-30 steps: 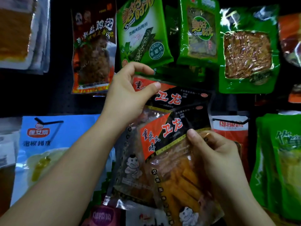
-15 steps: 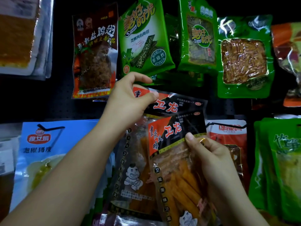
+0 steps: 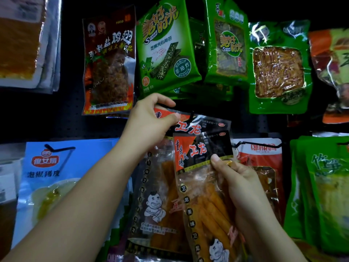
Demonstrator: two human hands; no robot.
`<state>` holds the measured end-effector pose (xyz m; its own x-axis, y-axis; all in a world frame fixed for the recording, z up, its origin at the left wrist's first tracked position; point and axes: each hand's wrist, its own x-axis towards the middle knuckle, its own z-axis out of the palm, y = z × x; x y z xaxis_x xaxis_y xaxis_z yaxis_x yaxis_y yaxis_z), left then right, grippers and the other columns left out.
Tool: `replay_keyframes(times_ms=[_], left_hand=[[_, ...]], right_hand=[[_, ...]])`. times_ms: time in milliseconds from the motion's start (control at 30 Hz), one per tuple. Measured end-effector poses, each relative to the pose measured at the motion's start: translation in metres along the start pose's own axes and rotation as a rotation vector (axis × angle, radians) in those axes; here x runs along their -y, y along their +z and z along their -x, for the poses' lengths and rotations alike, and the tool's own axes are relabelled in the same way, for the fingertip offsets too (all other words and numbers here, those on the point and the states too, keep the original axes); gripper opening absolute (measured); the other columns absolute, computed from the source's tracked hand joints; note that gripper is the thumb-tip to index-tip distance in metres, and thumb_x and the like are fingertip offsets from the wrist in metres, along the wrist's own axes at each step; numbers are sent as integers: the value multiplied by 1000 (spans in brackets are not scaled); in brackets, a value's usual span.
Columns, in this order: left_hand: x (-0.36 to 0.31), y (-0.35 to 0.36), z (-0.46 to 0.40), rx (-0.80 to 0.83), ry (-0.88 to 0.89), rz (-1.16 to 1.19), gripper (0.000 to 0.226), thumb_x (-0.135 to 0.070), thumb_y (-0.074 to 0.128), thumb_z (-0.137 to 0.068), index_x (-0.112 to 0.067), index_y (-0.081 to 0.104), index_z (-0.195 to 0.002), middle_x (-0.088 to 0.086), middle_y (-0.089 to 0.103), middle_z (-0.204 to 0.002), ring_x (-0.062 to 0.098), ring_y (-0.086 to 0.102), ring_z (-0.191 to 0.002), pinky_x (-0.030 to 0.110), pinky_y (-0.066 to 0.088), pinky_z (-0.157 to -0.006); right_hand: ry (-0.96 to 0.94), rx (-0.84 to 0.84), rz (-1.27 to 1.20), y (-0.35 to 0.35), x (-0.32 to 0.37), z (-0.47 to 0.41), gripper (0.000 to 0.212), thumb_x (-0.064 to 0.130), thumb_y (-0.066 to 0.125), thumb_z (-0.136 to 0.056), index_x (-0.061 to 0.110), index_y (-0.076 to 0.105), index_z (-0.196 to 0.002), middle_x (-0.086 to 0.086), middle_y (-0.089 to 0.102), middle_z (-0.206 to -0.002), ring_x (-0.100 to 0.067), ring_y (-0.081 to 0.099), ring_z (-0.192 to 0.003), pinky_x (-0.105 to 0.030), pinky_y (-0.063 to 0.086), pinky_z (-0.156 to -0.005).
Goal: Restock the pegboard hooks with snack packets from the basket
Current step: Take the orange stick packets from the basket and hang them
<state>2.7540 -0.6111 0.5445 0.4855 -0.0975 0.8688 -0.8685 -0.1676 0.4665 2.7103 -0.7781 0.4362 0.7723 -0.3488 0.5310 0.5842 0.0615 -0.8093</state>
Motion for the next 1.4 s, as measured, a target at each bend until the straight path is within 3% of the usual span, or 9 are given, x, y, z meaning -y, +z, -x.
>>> replay_keyframes(times_ms=[233, 367, 467, 600, 767, 933, 1100, 1233, 1400], left_hand=[[34, 5, 7, 8, -160, 110, 28, -21, 73, -80, -30, 56, -100, 7, 67, -110, 23, 64, -103, 47, 53, -89], [61, 11, 18, 15, -276, 238, 21, -15, 70, -84, -26, 59, -99, 2, 73, -98, 13, 72, -81, 26, 58, -67], [85, 17, 24, 8, -383, 221, 16, -14, 66, -88, -28, 62, -93, 1, 75, -86, 17, 73, -77, 33, 59, -70], [112, 28, 19, -68, -452, 197, 22, -8, 53, -93, -25, 63, -84, -5, 73, -73, 12, 69, -67, 30, 57, -64], [137, 45, 3, -134, -492, 194, 9, -18, 65, -88, -20, 57, -84, 0, 70, -84, 4, 67, -60, 19, 51, -51], [160, 54, -11, -165, -534, 168, 37, -16, 65, -88, -4, 54, -121, 12, 65, -116, 22, 66, -94, 30, 54, -77], [166, 61, -13, -192, -594, 187, 29, -15, 63, -89, -11, 55, -116, 11, 63, -119, 28, 62, -104, 45, 49, -94], [154, 56, 8, -280, -498, 212, 41, -22, 62, -90, -17, 46, -128, 3, 52, -130, 19, 53, -116, 36, 46, -98], [113, 37, 45, -197, -303, 273, 34, -59, 59, -75, -38, 57, -101, -13, 63, -108, 4, 60, -103, 20, 45, -86]], right_hand=[[-52, -74, 107, 4, -16, -8, 37, 40, 70, -81, 12, 53, -64, -15, 53, -62, -24, 48, -58, -34, 42, -59], [-53, -122, 132, 9, -27, -22, 41, 37, 67, -84, 15, 48, -56, -2, 48, -49, -13, 45, -45, -20, 38, -46], [-55, -148, 157, 14, -36, -34, 46, 36, 66, -86, 21, 45, -48, 11, 42, -38, -2, 38, -34, -14, 33, -37], [-56, -176, 209, 16, -46, -51, 41, 36, 66, -87, 20, 50, -53, 10, 49, -44, -7, 45, -43, -23, 37, -48], [-1, -214, 233, 4, -65, -60, 26, 37, 65, -87, 20, 63, -68, 6, 64, -60, -10, 58, -59, -25, 43, -57], [20, -197, 191, -12, -75, -59, 34, 34, 66, -87, 20, 58, -57, 11, 53, -39, 2, 44, -34, -12, 32, -36], [19, -189, 142, -18, -76, -56, 31, 35, 65, -87, 10, 66, -70, -8, 61, -62, -18, 52, -55, -17, 40, -42], [0, -184, 106, -15, -74, -51, 33, 35, 65, -87, 7, 65, -69, -7, 63, -60, -16, 57, -53, -17, 45, -44], [-58, -161, 84, 0, -69, -38, 29, 42, 65, -84, 19, 65, -66, -7, 70, -66, -24, 69, -67, -38, 55, -64]])
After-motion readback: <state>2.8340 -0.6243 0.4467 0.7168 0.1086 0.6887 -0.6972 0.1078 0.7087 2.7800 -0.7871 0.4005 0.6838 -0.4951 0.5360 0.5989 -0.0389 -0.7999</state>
